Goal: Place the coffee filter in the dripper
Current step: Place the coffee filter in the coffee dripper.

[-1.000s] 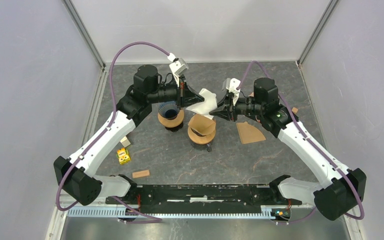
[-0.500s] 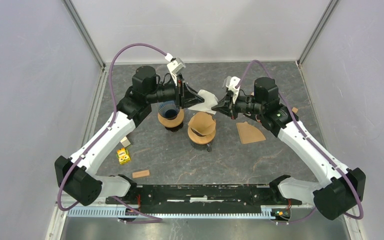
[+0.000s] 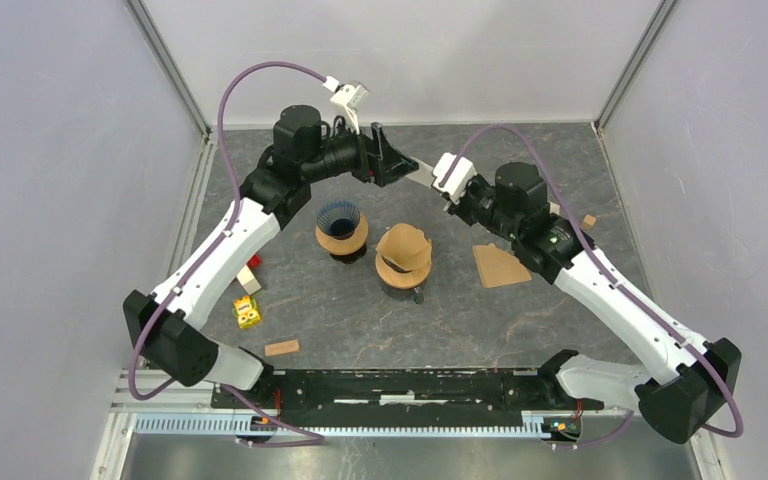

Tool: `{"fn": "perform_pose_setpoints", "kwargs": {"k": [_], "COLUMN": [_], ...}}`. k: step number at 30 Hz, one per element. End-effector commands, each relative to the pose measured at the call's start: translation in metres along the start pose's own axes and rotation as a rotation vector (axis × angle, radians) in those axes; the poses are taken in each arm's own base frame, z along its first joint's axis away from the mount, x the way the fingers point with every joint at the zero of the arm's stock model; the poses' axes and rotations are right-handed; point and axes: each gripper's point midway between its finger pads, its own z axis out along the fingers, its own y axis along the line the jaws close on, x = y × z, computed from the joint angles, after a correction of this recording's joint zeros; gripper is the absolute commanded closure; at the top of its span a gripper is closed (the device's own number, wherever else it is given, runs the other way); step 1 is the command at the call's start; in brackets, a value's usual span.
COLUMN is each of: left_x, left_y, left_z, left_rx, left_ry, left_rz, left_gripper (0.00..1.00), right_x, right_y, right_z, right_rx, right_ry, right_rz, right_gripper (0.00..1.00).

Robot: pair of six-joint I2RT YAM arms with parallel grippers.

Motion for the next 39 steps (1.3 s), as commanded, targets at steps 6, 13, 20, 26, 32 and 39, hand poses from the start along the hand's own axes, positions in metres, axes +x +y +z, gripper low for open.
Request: {"fn": "perform_pose_setpoints", "kwargs": {"k": [6,13,20,26,32,39], "left_x": [-0.01,-0.008,0.0,0.003,0.01,0.019], "left_y": [0.006,-0.011,-0.014,-0.014,-0.019,-0.01], "left_z": [0.015,0.017,0.018,0.025,0.027,0.038], "left_rx": [-0.081,0.009,0.031,0.042,0.069,0.034], "left_ry": [-0.01,-0.008,-0.003,0.005,0.013,0.031], "left_rz": [-0.176,-0.245,-0.295,-0.344,-0.389,-0.419], "left_gripper": [0.17,0.18,0.18,0.19,0.19,0.22], "right_x": [-0.008,0.0,0.0,0.003,0.009,0.008], "right_y": [-0.04,-0.034,-0.027,-0.023,-0.02,-0.017], "right_z": [-0.012,-0.007,-0.005,-0.002,0.001,0.004], "right_rx": [0.288,0.281,0.251,0.231,0.225,0.202], "right_ry": [0.077,0.1,0.089,0.094,0.105,0.096], "right_rz": [-0.126,-0.132,-0.125,-0.119,-0.118,-0.111], "right_gripper": [1.0,1.0,1.0,1.0,1.0,1.0]}}
